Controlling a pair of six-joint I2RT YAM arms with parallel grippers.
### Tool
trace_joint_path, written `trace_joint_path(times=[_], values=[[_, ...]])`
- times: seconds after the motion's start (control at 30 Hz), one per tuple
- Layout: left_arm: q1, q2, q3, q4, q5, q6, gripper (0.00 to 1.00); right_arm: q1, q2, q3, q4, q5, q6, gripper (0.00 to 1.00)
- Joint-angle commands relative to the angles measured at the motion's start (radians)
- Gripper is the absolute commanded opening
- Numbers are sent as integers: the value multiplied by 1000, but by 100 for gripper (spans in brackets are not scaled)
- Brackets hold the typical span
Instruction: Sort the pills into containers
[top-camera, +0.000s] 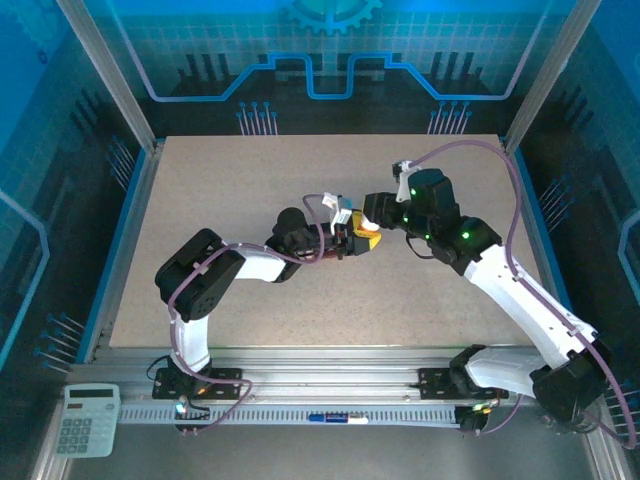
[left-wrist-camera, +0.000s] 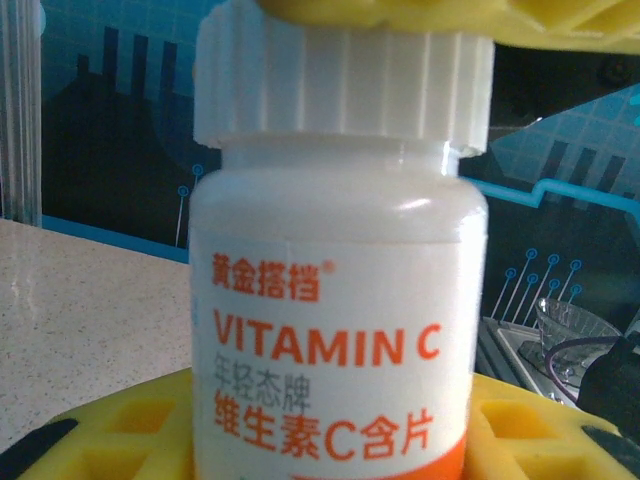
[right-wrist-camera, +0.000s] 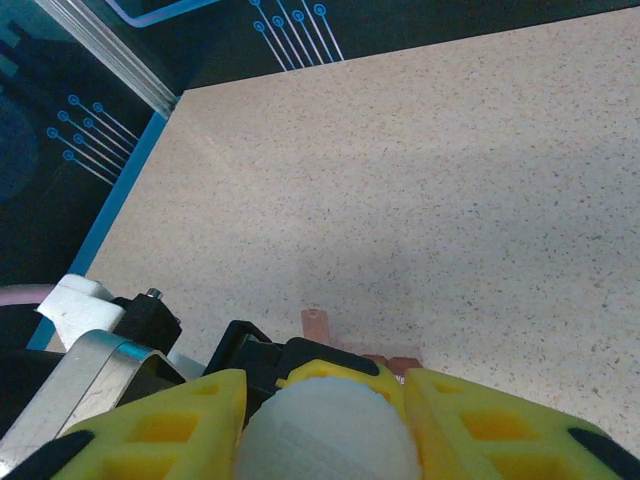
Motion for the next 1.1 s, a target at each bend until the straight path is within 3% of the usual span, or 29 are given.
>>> trace_joint_path(times=[0.0, 0.17, 0.27, 0.53, 1.07], values=[[1, -13, 36, 92, -28, -14, 0, 6, 17, 29, -81, 16, 6, 47], [1, -20, 29, 92, -29, -13, 0, -76, 16, 109, -96, -147, -100, 73], [1, -19, 29, 93, -28, -11, 0, -126, 7, 134, -96, -236, -180, 80], [2, -22, 31, 91, -24, -10, 0, -265, 53, 144, -96, -576, -408, 80], [2, -25, 31, 86, -24, -9, 0, -243, 119, 164, -162, -633, -508, 76]])
